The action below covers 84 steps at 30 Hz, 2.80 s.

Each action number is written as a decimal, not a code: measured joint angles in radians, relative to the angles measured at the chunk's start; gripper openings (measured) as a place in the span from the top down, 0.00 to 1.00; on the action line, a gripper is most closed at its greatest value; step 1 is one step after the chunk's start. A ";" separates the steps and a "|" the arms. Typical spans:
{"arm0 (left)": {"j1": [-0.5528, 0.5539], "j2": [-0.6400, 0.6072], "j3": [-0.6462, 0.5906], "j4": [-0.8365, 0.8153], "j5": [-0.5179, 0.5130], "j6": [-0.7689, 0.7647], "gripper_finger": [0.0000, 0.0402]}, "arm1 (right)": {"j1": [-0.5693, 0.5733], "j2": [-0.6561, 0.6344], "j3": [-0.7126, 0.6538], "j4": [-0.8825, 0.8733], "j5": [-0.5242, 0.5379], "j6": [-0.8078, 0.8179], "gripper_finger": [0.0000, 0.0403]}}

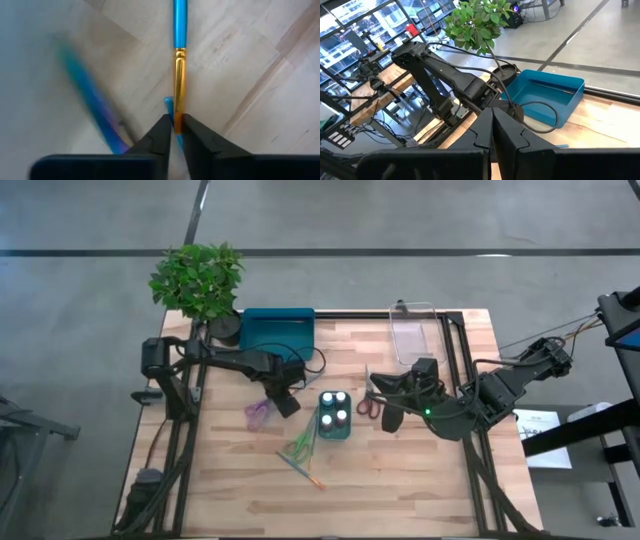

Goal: Pick & Place Paint Supplies
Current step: Put the top big blue paint brush into the blue bin

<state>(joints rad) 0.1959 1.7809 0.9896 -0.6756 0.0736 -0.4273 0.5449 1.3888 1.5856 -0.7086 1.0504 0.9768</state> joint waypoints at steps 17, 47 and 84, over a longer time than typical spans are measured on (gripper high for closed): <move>0.015 -0.041 0.022 -0.024 0.040 0.011 1.00 | 0.000 0.000 0.000 0.000 -0.001 0.000 0.98; 0.220 -0.340 0.028 -0.130 -0.349 0.064 1.00 | 0.000 0.000 0.000 -0.003 -0.002 -0.004 0.98; 0.346 -0.343 0.093 -0.232 -0.180 0.173 0.64 | 0.000 0.000 0.000 -0.016 0.007 0.037 0.98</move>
<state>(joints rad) 0.5418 1.4381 1.0830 -0.9071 -0.1060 -0.2546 0.5446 1.3888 1.5852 -0.7246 1.0576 1.0141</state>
